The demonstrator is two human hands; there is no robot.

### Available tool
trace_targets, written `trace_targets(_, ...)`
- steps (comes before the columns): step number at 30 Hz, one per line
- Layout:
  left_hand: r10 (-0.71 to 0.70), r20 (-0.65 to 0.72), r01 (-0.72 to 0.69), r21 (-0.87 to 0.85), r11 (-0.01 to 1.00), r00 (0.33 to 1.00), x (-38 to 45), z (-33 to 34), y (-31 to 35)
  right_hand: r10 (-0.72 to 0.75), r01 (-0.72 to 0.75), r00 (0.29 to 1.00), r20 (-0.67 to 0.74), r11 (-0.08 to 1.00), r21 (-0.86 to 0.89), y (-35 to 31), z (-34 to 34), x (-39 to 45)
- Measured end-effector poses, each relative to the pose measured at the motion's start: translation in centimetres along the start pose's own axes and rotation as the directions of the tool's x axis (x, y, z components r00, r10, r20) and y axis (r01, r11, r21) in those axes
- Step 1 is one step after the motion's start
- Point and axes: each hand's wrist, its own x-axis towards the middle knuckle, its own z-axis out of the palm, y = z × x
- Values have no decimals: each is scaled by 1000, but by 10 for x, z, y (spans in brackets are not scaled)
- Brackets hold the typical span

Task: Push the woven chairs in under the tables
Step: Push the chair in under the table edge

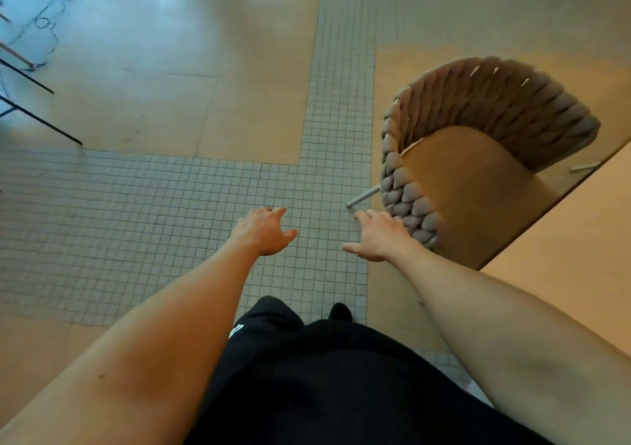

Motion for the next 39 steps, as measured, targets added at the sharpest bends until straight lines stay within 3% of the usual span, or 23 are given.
trace_targets(10,10,1,-10,26,1000,1000,96,-70,-8,24,-24,1000,-10,1000,13,-4,-60,96)
trace_targets(26,215,99,-230,182,956,972,301,-226,-58,272,-263,962,-30,947,184,-50,-183,256)
trace_targets(39,457,192,-495,313,810,869,444,-306,10,478,-435,878,-9,808,397,1,-236,327)
